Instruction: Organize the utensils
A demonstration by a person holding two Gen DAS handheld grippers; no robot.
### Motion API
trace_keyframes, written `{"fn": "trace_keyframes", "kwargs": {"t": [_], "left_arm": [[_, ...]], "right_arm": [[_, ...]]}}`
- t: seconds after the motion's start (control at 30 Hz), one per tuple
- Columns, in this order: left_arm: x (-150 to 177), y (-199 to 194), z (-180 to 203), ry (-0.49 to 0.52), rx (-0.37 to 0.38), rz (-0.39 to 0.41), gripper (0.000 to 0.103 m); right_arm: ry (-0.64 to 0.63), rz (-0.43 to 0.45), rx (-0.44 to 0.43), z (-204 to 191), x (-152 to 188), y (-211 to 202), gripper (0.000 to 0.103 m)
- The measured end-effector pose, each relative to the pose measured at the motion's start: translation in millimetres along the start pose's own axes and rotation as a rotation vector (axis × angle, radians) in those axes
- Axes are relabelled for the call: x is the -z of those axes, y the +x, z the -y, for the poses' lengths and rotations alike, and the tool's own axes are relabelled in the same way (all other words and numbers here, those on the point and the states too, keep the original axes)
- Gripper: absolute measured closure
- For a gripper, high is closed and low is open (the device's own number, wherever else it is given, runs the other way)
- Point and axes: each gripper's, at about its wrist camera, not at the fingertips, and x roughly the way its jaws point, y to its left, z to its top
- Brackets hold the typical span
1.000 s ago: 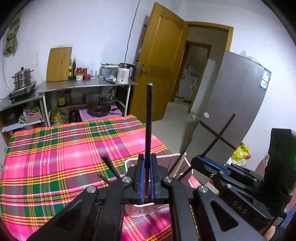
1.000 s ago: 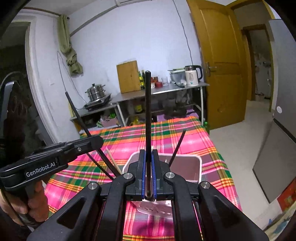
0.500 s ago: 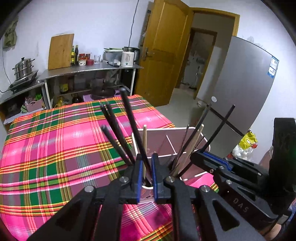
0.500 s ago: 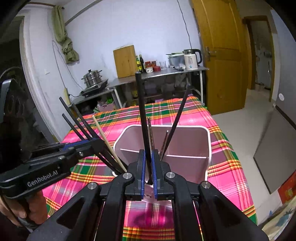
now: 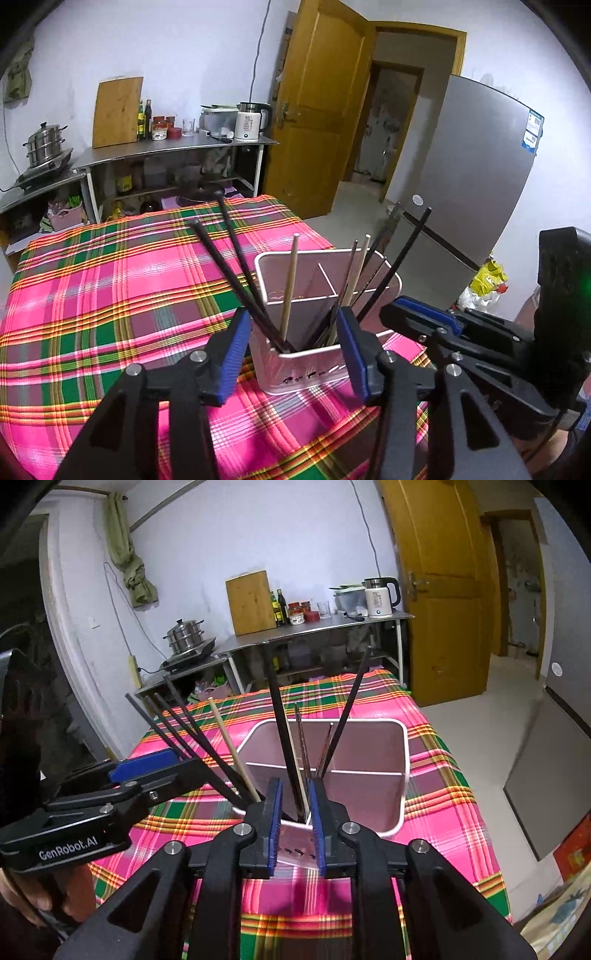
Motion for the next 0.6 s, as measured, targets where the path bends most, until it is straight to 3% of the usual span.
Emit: {"fn": "trace_keyframes", "kwargs": {"t": [0.3,0.6], "left_arm": [[22.2,-27.6,-9.2,-0.031,0.005,0.048,0.046],[67.1,-47.0,-1.7,0.026,-0.051,0.135,0.045]], "right_arm": [[-0.025,0.019,0.018,-9.5,14.3,-22.9,0.085],[-0.057,0.091,0.045,-23.5,46.9,-44.9,0.084]]}}
